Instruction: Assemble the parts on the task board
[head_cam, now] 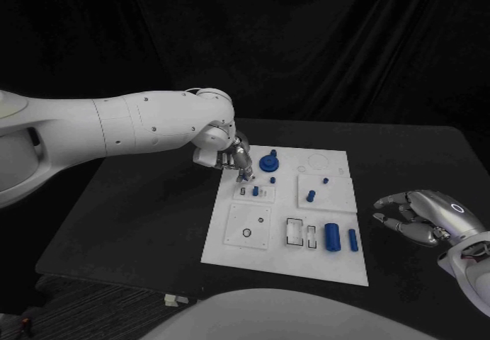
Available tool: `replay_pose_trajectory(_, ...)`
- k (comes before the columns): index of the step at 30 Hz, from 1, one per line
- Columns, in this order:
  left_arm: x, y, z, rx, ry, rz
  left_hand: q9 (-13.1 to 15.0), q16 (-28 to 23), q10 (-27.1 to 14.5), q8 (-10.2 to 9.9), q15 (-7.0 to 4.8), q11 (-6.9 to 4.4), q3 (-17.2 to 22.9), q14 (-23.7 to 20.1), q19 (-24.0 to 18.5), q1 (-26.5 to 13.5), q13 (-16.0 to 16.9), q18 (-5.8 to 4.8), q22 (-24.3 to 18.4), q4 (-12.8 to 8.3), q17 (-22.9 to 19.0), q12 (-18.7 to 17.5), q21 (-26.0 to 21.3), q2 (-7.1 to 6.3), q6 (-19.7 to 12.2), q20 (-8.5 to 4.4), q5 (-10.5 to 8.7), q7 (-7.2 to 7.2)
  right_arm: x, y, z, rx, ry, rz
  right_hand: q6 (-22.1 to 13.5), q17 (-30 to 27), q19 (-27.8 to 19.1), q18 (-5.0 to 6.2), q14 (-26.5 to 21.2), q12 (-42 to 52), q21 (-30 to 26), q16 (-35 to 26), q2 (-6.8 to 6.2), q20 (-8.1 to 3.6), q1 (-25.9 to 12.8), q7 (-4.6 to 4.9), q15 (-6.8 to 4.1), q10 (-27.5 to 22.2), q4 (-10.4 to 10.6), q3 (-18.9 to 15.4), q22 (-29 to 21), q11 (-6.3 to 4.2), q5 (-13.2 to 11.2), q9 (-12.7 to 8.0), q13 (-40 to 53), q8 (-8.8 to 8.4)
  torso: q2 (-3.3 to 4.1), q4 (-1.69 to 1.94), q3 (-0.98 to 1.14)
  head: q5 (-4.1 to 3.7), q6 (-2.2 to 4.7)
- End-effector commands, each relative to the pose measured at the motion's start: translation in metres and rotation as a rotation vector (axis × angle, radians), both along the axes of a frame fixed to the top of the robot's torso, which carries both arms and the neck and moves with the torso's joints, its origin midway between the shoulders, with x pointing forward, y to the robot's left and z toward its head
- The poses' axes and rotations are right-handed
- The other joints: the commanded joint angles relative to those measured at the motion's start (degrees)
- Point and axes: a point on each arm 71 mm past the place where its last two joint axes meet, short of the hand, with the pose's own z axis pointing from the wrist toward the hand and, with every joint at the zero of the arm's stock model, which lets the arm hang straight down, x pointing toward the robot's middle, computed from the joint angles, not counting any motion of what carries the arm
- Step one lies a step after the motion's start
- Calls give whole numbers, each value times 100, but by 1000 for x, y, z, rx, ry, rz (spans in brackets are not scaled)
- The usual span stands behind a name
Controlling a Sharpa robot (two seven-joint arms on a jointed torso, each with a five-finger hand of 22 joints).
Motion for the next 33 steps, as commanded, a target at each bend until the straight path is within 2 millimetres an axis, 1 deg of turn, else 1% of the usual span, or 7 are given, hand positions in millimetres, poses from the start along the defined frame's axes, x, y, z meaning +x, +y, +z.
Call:
replay_pose_trajectory(1,0,-3,0,5,20,-12,-35,-29,350,-50,-61,-37,614,604,276,36,1308,58,1327,-692,1508,36,19,108,256,-54,71,-208,-1,1,0,1,0,-12,44,1510,413,23,606,15,-37,15,9,-35,46,-2,-31,596,9,28,1420,0,39,-9,1509,-14,-7,-9,1,16,0)
replay_pose_trajectory(4,0,-5,-1,16,16,-19,-71,-29,354,-94,-66,-40,580,604,279,26,1309,58,1327,-728,1508,39,19,126,291,-63,157,-209,-1,1,0,2,0,-10,44,1510,413,23,606,15,-37,15,9,-35,46,-2,-31,596,9,28,1420,0,39,-9,1509,-14,-4,-12,4,12,0)
replay_pose_trajectory(11,0,-4,-5,31,21,-23,-99,-29,388,-124,-75,-50,552,604,292,38,1334,53,1332,-790,1508,78,36,147,344,-72,207,-221,-2,1,0,4,0,-11,44,1510,413,23,606,15,-37,15,9,-35,46,-2,-31,596,9,28,1420,0,39,-9,1509,-14,-7,-4,4,4,0)
replay_pose_trajectory(18,-3,1,-10,44,17,-18,-163,-29,437,-190,-96,-71,517,604,303,52,1370,51,1335,-898,1508,136,46,164,450,-91,225,-241,-2,1,0,3,-1,-11,44,1510,413,23,606,15,-37,15,9,-35,46,-2,-31,596,9,28,1420,0,39,-9,1509,-14,-11,-2,-1,3,0)
replay_pose_trajectory(23,-6,5,-13,58,26,-18,-223,-29,489,-258,-113,-89,492,604,320,49,1410,45,1343,-962,1508,198,69,171,539,-108,234,-257,-1,1,0,3,0,-11,45,1510,412,23,606,15,-38,15,4,-35,49,-4,-32,596,4,35,1419,-2,56,-10,1509,-15,-13,0,5,21,0)
replay_pose_trajectory(26,-7,6,-14,59,26,-15,-256,-29,549,-297,-124,-99,478,604,323,41,1459,44,1343,-992,1508,273,69,176,587,-118,242,-266,-1,1,0,3,0,-11,45,1510,412,23,606,15,-38,15,4,-35,49,-4,-32,596,4,35,1419,-2,56,-10,1509,-15,-12,3,2,13,0)
replay_pose_trajectory(33,-10,6,-16,57,27,-15,-263,-29,551,-307,-126,-102,475,604,327,39,1461,43,1345,-999,1508,276,74,177,597,-120,244,-268,-1,1,0,3,-1,-11,45,1510,412,23,606,15,-38,15,4,-35,49,-4,-32,596,4,35,1419,-2,56,-10,1509,-15,-5,-14,1,38,0)
